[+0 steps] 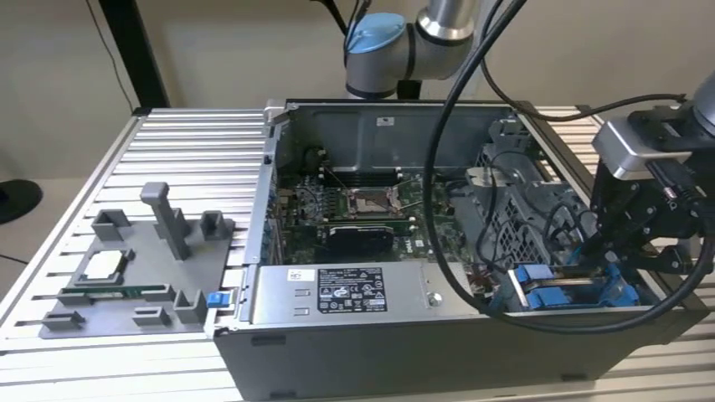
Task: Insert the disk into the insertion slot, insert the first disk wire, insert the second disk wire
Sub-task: 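Insert the first disk wire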
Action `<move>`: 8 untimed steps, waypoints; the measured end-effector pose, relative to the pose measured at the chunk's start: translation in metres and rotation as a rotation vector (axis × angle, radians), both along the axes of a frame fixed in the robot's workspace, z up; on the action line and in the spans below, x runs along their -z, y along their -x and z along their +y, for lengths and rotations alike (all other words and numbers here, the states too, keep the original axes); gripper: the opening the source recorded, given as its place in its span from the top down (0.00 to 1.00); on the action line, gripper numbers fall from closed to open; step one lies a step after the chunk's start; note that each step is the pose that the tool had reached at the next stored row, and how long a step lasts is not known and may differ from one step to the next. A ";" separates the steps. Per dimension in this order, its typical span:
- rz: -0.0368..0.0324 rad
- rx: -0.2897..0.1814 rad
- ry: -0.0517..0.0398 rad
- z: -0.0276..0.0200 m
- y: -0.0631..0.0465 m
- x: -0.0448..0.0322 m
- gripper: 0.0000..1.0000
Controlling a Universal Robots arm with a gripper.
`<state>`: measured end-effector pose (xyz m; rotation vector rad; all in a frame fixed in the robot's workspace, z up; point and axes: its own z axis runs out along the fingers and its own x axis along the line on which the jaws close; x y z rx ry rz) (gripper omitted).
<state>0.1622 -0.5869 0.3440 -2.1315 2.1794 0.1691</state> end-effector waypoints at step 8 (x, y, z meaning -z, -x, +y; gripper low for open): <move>-0.0012 0.001 -0.0001 0.0000 0.001 0.0022 1.00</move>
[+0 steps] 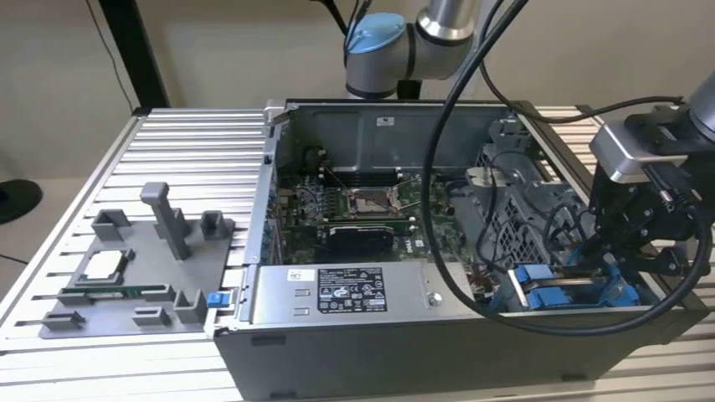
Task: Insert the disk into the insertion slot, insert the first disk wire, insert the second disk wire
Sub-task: 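Insert the first disk wire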
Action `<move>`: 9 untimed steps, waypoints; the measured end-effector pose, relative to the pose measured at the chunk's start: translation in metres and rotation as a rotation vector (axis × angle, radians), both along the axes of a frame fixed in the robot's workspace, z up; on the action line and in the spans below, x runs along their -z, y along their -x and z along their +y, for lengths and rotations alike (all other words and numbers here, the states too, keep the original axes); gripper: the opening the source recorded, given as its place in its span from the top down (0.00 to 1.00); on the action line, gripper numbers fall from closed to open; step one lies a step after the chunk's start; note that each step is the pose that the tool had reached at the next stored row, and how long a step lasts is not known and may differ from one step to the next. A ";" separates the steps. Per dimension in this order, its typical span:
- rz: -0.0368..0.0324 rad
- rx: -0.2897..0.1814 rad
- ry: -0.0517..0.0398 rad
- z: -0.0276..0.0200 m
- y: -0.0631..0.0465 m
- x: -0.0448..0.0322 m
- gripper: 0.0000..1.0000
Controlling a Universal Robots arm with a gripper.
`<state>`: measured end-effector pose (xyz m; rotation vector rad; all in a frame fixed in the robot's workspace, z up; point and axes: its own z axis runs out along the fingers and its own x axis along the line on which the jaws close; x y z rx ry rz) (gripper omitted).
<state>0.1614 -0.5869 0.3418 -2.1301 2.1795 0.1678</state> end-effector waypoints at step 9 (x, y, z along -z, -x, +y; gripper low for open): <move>0.0000 0.004 -0.0005 -0.0005 0.000 0.0003 1.00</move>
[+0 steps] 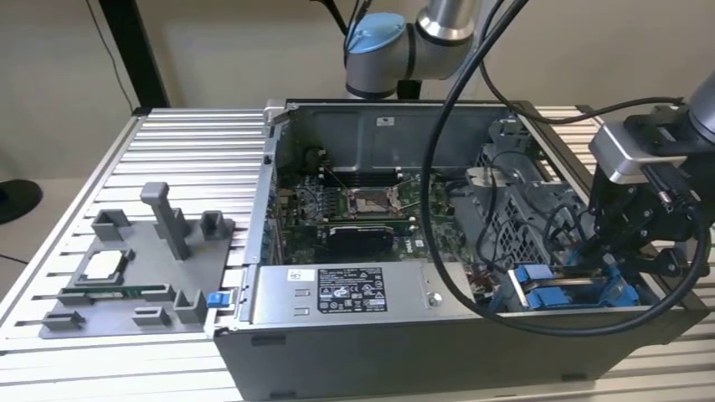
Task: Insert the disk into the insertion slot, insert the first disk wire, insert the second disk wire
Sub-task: 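Insert the first disk wire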
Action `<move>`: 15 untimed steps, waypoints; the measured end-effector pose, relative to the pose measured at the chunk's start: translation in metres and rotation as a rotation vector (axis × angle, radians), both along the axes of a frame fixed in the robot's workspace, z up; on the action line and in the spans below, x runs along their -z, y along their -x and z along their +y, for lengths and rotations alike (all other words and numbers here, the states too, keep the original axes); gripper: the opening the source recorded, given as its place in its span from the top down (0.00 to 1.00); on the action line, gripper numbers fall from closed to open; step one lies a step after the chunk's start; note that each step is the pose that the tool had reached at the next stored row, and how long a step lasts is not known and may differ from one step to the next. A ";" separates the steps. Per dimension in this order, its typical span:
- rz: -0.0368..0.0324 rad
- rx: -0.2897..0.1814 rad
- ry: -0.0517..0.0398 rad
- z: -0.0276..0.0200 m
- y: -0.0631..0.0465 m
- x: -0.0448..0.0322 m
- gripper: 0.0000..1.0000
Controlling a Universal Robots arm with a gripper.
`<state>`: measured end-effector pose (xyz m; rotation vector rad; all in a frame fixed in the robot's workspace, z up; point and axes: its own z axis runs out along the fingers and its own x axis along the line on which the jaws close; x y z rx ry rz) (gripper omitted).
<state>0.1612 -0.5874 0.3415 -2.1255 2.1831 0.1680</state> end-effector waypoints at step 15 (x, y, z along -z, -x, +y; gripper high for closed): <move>-0.0012 0.003 -0.0014 -0.0021 0.001 0.0006 1.00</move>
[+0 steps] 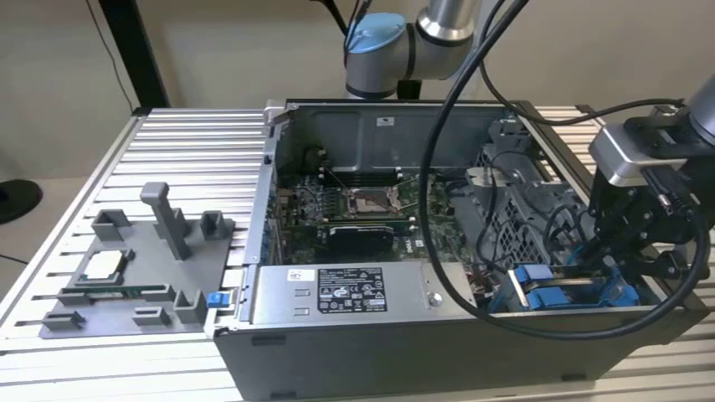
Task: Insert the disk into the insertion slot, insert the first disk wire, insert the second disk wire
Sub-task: 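Insert the first disk wire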
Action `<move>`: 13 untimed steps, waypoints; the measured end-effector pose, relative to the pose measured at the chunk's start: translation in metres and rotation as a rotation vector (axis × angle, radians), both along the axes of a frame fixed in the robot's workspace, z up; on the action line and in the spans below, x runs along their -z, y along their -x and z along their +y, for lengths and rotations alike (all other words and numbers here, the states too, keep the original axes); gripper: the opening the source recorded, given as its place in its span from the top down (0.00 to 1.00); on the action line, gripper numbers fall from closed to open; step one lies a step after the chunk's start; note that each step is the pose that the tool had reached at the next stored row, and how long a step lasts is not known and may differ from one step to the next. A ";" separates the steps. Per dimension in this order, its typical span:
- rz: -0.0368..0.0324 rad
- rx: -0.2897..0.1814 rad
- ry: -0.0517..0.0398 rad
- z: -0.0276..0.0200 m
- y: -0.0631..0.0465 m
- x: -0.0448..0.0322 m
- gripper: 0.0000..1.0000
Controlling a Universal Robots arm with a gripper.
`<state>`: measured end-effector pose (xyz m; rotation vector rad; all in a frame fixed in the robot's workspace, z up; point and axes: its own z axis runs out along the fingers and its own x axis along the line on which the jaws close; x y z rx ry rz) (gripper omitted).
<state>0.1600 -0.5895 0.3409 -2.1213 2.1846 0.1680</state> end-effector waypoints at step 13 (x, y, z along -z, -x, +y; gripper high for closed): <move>-0.0098 0.000 -0.0004 0.0018 0.000 0.0052 1.00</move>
